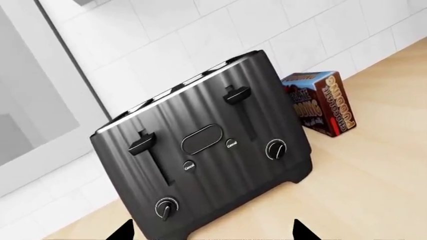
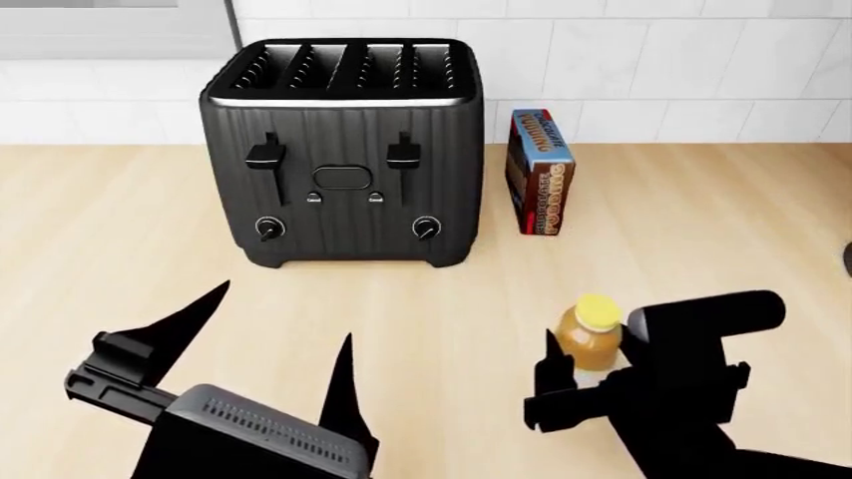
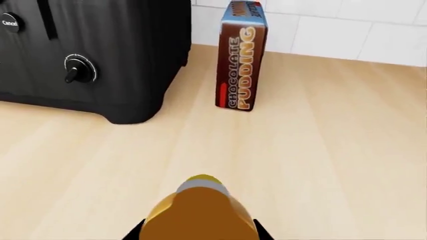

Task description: Pick the boxed food and honey bottle from the counter and place them in the cabinets closest to them.

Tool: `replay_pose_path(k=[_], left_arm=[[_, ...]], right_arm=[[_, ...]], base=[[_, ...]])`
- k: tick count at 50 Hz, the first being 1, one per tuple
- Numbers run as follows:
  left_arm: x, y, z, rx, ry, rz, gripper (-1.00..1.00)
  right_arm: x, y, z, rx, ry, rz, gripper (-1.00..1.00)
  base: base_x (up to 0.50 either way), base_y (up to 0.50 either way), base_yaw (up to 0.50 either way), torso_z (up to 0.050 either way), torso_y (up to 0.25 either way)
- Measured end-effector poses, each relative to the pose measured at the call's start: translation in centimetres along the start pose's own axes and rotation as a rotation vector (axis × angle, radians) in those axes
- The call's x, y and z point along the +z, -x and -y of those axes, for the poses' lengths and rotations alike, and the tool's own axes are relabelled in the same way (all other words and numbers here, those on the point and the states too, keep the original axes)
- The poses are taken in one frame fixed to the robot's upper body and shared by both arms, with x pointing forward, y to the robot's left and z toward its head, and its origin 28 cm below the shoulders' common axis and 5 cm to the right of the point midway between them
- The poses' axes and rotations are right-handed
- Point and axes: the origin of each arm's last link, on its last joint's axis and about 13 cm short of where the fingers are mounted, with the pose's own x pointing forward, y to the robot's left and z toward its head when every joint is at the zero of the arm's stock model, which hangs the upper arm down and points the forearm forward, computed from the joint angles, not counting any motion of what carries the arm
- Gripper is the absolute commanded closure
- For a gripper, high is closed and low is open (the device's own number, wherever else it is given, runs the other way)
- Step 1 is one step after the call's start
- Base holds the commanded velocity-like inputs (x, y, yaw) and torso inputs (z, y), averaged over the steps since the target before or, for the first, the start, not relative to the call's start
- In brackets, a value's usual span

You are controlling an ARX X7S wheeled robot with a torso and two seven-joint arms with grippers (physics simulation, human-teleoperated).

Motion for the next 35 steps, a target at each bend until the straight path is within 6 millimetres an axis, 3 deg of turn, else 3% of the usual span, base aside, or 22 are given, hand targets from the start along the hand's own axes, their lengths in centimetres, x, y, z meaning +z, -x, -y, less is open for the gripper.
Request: replay_pose_path(k=[6, 10, 25, 35], left_arm=[[-0.1, 0.0, 0.0, 0.002, 0.001, -0.003, -1.00], [-0.1, 0.1, 0.0, 0.002, 0.000, -0.005, -1.00], [-0.3, 0.1, -0.5, 0.000, 0.000, -0.008, -1.00], [-0.4, -0.1, -0.8, -0.005, 0.005, -0.010, -1.00]], right_arm=[[0.3, 0.3, -0.2, -0.001, 0.008, 0.015, 1.00], [1.8, 0.7, -0.2, -0.015, 0.006, 0.071, 1.00], [13.0, 3.6, -0.3, -0.100, -0.104, 0.557, 1.00], [18.1, 6.3, -1.0, -0.127, -0.132, 0.819, 1.00]], base=[[0.00, 0.00, 0.00, 0.000, 0.000], [0.00, 0.00, 0.00, 0.000, 0.000], [0.00, 0.00, 0.00, 0.000, 0.000], [0.00, 0.00, 0.00, 0.000, 0.000]])
